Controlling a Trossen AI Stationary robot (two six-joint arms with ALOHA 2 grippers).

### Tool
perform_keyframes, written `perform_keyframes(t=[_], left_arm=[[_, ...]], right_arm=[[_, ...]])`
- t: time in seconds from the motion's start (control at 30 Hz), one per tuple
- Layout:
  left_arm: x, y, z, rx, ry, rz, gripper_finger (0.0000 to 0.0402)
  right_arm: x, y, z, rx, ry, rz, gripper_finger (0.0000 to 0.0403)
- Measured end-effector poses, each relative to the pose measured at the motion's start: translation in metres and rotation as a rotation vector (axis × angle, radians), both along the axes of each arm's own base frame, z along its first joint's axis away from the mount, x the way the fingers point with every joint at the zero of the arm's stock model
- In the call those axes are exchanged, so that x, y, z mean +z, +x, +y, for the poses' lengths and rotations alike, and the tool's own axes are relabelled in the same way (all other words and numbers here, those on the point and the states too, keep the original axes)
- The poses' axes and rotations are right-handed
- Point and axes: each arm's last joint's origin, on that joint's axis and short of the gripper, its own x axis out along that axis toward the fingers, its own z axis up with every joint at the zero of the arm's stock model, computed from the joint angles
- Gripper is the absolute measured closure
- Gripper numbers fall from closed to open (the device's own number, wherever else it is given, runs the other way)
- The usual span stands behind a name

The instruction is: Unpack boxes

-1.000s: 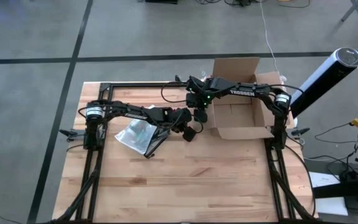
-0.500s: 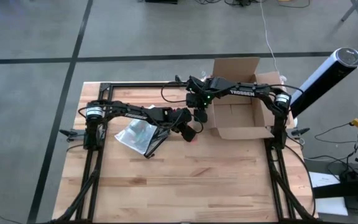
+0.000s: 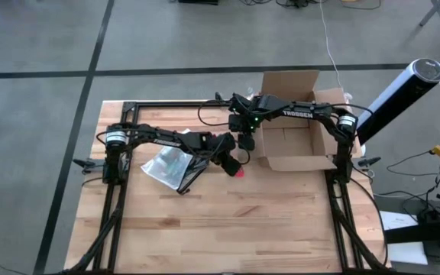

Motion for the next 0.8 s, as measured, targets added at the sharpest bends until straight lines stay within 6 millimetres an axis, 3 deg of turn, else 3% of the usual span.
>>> perform_keyframes(t=[0.17,0.5,0.63,0.8], left_arm=[[0.000,0.001,-0.005,-0.011,-0.001,0.000,0.0343],[0.000,0.001,-0.006,-0.002,-0.013,-0.001,0.0176],[-0.008,0.003,-0.005,0.012,-0.018,0.008,0.0165],[-0.028,0.012,-0.005,0.019,-0.079,-0.012,0.0196]], right_arm=[[0.000,0.000,0.000,0.000,0.000,0.000,0.0204],[0.000,0.000,0.000,0.002,-0.001,-0.001,0.0204],[0.000,0.000,0.000,0.003,-0.003,-0.003,0.0204],[0.000,-0.001,0.000,0.009,-0.008,0.009,0.0204]])
